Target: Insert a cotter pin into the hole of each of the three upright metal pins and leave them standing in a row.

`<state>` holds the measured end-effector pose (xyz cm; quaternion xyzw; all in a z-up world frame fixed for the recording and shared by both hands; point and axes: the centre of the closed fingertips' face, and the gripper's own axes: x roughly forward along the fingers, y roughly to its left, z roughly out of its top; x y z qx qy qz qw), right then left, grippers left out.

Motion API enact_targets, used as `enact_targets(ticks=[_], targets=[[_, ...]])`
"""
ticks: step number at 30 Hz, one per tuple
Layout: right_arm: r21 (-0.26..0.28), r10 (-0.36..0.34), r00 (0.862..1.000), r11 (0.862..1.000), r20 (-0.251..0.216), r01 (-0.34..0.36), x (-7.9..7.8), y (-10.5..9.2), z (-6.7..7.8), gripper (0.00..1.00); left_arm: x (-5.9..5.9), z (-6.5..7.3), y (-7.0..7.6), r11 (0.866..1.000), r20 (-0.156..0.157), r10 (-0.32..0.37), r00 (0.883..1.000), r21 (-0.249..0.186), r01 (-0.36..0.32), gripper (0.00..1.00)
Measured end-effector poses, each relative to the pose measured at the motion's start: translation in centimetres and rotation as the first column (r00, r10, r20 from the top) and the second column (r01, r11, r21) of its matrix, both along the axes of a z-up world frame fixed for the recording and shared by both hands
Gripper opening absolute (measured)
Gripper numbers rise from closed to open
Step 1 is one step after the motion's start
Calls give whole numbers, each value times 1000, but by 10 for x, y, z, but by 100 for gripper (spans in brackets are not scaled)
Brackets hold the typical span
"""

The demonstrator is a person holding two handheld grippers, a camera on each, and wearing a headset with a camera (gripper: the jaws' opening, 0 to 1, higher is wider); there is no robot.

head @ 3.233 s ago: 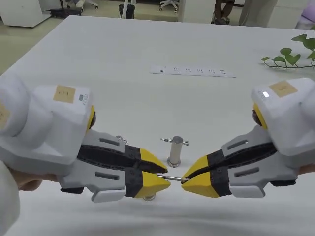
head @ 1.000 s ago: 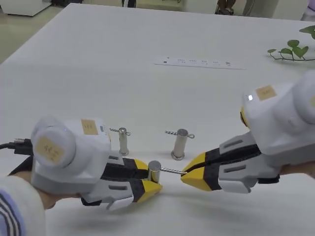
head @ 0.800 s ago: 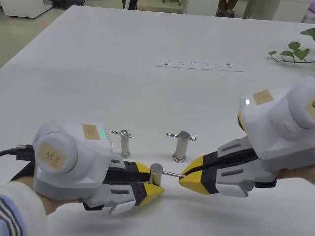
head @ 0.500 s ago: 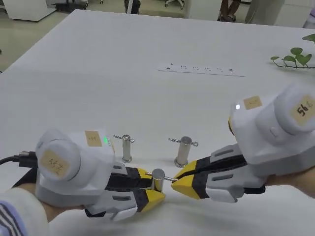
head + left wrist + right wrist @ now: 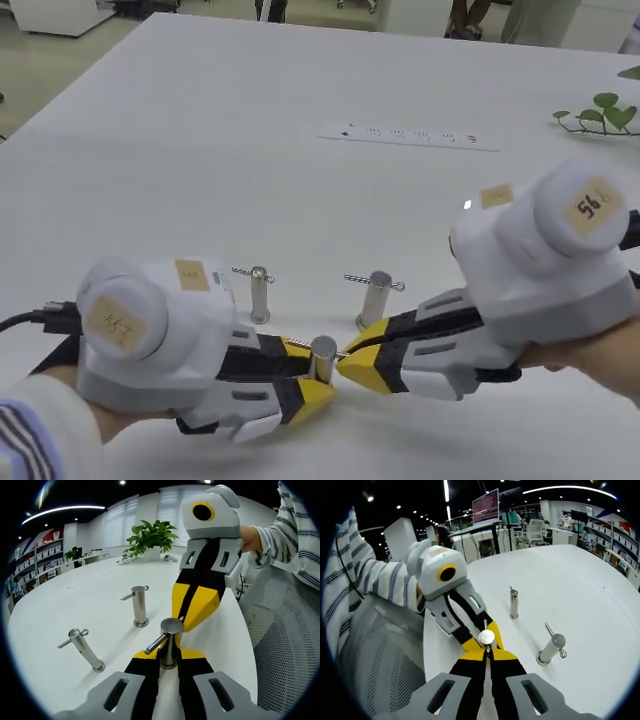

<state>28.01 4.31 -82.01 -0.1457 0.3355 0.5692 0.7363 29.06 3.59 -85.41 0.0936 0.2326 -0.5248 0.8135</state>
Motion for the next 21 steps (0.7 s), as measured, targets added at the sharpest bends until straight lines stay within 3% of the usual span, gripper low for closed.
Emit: enact_targets(ticks=[10,16,21], targets=[[-8,61,997,998,53,-61,-5,0,0,9,0,0,0,1000,-14,11,1000,-16,-12,12],[-11,53,997,999,62,-52,-5,-1,-1,13,-1,0,-1,1000,-7,4,1000,-7,-4,12],[-10,45,996,999,75,-44,-2,-1,-1,20,-5,1,-1,1000,-36,-14,999,-16,13,17]])
